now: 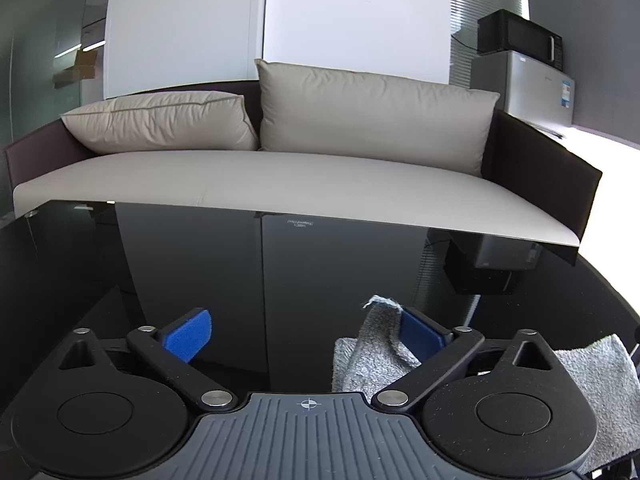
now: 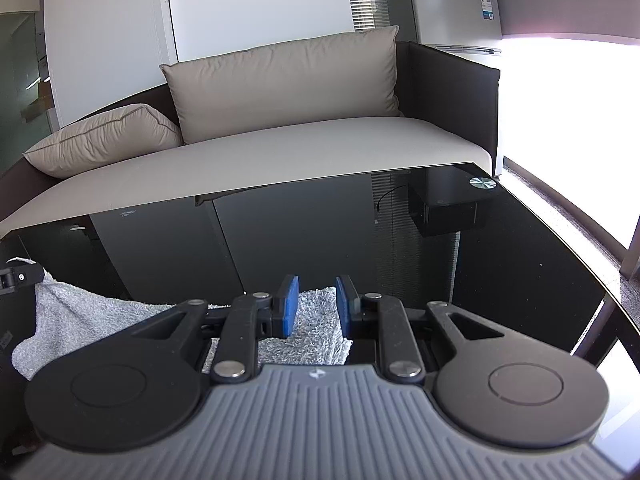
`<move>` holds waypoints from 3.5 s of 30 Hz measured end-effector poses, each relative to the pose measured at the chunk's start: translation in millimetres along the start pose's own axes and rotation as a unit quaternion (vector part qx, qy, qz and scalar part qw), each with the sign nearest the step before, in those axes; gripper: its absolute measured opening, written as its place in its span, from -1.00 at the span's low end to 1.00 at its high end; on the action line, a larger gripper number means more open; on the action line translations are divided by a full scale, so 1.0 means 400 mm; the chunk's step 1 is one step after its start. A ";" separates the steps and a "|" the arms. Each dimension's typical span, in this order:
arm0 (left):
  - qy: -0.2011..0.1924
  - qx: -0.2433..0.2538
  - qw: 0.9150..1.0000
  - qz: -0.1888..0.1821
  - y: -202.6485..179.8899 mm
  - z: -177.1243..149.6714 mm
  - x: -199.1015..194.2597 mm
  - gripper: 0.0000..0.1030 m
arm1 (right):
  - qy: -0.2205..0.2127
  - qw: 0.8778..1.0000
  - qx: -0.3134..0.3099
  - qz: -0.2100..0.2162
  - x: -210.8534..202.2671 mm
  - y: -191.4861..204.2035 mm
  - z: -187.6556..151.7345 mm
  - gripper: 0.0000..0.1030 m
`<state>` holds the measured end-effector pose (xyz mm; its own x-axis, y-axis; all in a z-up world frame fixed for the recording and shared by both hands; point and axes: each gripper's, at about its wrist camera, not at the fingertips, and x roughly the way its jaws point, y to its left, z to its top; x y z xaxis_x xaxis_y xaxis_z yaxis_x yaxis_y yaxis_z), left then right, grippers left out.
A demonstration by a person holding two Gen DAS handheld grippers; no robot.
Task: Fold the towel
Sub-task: 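Open both tools, releasing the towel edge onto the towel, then move both open tools to the edge of the folded grey towel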
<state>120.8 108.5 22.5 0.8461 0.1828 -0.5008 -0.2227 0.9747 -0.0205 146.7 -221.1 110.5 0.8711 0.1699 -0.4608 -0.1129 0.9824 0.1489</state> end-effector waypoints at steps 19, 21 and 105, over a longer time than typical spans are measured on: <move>0.041 0.071 0.996 0.030 0.020 -0.008 0.037 0.97 | 0.028 0.999 -0.025 0.007 0.015 0.021 -0.019 -0.57; 0.036 0.082 0.995 0.037 0.019 -0.007 0.037 0.97 | 0.032 0.999 -0.026 0.008 0.017 0.020 -0.021 -0.57; 0.109 0.027 0.992 -0.050 0.023 -0.136 -0.105 0.54 | 0.087 0.995 0.047 -0.008 -0.123 0.001 -0.110 -0.23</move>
<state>57.0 102.9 -3.7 0.7360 0.0584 -0.6745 -0.1120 0.9930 -0.0363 82.8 -225.6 94.5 0.7762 0.1721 -0.6065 -0.0470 0.9751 0.2166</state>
